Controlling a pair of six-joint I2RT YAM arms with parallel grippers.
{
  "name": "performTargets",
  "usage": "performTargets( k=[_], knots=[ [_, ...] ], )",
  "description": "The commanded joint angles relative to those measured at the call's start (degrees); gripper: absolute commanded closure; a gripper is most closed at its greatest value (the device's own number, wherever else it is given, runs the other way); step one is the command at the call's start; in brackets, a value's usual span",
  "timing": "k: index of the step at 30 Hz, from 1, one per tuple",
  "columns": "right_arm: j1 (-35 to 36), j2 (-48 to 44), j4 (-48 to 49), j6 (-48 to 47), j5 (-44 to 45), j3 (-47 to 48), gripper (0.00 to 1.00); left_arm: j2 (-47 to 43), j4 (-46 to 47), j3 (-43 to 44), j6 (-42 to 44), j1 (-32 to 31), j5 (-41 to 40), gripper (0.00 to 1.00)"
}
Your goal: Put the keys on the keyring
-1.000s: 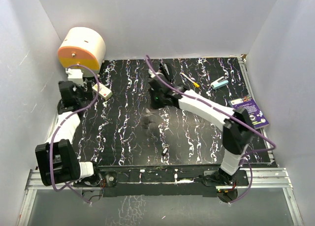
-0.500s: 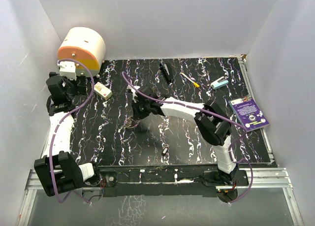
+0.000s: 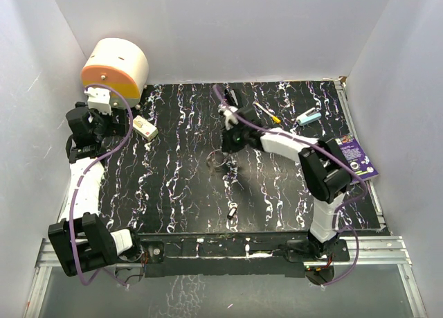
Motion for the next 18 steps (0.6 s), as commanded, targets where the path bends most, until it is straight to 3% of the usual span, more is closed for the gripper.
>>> performTargets(
  k=[1,5,6,13,18],
  knots=[
    [-8.3,-4.9,6.3,-7.0,0.6,2.2,0.72,-1.3,0.2,-0.9,-1.1,0.1,3.8,0.03],
    [-12.3,-7.6,8.3,-8.4,9.9,3.4,0.45,-1.3,-0.1,-1.3,-1.3,0.1,4.2,0.03],
    [-12.3,-8.4,8.4,-8.3,11.8,3.5,0.43,-1.4,-0.1,-1.5,-1.2,0.1,4.2,0.03],
    [-8.7,-10.4,5.0,4.5,16.6,0.1,0.4,-0.7,0.4,-2.7,-1.6,0.1,5.3,0.03],
    [-0.7,-5.7,4.9,3.6,23.1,0.1,0.4,0.0,0.1,-2.5,-1.7,0.1,7.0,0.03]
  ],
)
